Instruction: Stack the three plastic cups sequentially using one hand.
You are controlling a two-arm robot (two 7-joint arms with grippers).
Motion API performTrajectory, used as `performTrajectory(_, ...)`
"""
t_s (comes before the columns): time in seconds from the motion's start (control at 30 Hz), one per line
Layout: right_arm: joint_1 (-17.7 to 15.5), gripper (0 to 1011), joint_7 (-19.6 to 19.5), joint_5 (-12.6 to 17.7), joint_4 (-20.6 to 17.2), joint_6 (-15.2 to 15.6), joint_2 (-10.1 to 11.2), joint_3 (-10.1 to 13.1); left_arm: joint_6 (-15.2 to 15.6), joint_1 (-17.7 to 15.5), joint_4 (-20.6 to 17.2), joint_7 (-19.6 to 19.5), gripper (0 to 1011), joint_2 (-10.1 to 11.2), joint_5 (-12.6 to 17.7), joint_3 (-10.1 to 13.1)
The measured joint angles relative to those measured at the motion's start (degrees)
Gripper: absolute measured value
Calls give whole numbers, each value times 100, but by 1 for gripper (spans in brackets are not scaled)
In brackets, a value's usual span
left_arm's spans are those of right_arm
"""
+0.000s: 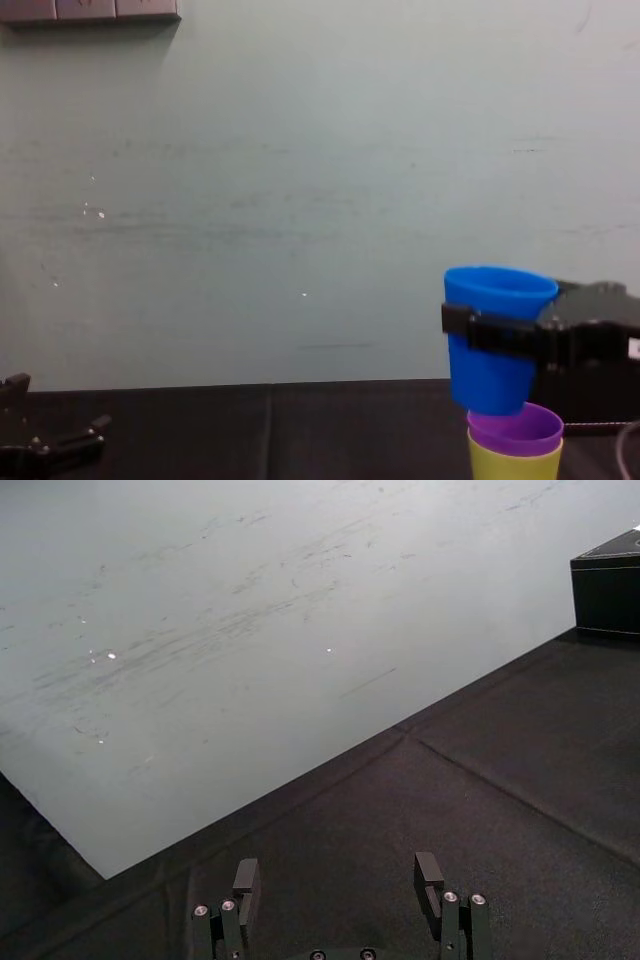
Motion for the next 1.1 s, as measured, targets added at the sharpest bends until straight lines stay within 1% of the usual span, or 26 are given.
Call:
performTrajectory(0.13, 221, 734, -15, 113, 158, 79, -2, 38, 0, 0, 0, 0, 1011, 0, 0, 0)
performTrajectory(0.27, 360, 734, -28, 150, 362, 109, 12, 35, 0, 0, 0, 0, 1011, 0, 0, 0)
performTrajectory(0.6, 458, 734, 10, 190, 692, 55, 13, -70, 0, 0, 0, 0, 1012, 0, 0, 0)
performTrajectory(0.83, 507, 734, 9, 110, 891, -25, 12, -152, 0, 0, 0, 0, 1011, 0, 0, 0)
performTrajectory(1.1, 551, 734, 7, -49, 1174, -103, -25, -254, 0, 0, 0, 0, 1011, 0, 0, 0)
